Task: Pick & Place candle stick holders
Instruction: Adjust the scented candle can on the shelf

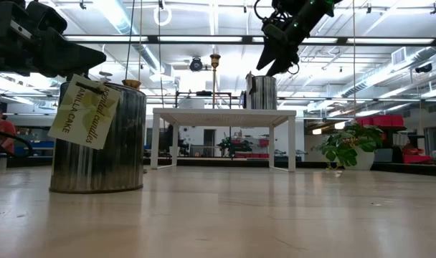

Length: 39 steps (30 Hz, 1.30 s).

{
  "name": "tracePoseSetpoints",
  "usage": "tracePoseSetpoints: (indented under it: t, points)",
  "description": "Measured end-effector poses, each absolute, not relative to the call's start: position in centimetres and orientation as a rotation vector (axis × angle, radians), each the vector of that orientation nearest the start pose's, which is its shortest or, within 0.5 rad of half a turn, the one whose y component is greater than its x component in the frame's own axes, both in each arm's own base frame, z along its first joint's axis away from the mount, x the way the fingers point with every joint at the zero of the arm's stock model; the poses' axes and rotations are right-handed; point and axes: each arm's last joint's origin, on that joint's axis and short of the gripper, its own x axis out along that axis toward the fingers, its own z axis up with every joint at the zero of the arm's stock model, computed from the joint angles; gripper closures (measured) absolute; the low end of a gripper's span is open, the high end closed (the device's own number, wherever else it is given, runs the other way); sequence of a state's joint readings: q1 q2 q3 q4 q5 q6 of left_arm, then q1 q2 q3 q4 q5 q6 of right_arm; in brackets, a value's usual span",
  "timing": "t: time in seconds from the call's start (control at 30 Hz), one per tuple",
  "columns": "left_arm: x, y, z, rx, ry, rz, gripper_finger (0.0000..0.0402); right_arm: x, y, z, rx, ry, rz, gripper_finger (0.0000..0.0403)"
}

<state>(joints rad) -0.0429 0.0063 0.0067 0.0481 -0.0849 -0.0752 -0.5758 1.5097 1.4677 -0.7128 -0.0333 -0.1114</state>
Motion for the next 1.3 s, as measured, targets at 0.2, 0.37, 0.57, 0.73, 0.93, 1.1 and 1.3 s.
tracePoseSetpoints:
  t: [0.2,0.37,0.57,0.73,0.93,1.1,1.3]
  points:
    - [9.7,-0.2,17.0,-0.078,-0.049,0.040,0.0369,27.3,-17.6,35.4,0.083,0.713,-0.473,0.0075]
    - [9.7,-0.2,17.0,-0.078,-0.050,0.040,0.0369,27.3,-17.6,36.4,0.074,0.684,-0.474,0.0128]
    - [9.8,-0.2,17.0,-0.078,-0.050,0.040,0.0369,27.3,-17.8,37.9,0.061,0.642,-0.484,0.0180]
    - [9.8,-0.2,17.0,-0.078,-0.050,0.040,0.0369,27.4,-18.6,37.9,0.037,0.635,-0.557,0.0222]
    - [9.7,-0.2,17.0,-0.078,-0.050,0.040,0.0369,27.9,-20.1,36.6,-0.003,0.694,-0.638,0.0296]
    - [9.7,-0.2,17.0,-0.078,-0.050,0.040,0.0369,28.2,-20.8,35.7,-0.011,0.732,-0.642,0.0364]
    - [9.7,-0.2,17.0,-0.078,-0.049,0.040,0.0369,28.1,-21.1,35.6,-0.027,0.740,-0.643,0.0397]
